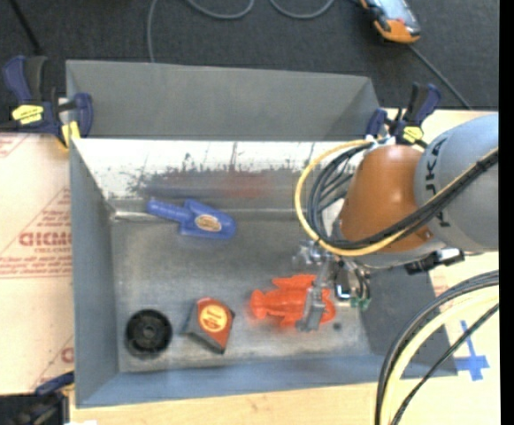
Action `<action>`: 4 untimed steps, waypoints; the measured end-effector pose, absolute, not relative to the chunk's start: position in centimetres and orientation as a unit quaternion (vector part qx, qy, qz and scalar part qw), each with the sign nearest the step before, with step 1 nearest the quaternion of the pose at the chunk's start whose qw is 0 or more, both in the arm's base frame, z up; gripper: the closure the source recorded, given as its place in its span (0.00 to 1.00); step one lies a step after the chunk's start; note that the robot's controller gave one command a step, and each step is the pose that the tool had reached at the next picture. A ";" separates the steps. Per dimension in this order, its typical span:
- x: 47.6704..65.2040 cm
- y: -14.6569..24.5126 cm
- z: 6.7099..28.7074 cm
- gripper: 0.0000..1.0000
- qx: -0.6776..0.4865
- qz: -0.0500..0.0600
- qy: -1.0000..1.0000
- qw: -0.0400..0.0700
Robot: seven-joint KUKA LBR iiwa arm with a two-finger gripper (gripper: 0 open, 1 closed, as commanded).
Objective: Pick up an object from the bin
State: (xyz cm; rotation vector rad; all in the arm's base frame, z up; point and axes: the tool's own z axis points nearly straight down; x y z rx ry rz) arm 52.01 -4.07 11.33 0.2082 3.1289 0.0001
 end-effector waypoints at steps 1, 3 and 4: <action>52.2 -3.4 7.9 0.00 -0.070 0.000 0.998 0.002; 52.6 -3.7 7.5 1.00 0.145 0.002 0.989 0.008; 52.6 -3.7 7.7 1.00 0.145 0.002 0.989 0.008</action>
Offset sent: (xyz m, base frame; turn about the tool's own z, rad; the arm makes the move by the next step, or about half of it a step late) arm 0.0009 0.0026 -0.0433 0.1638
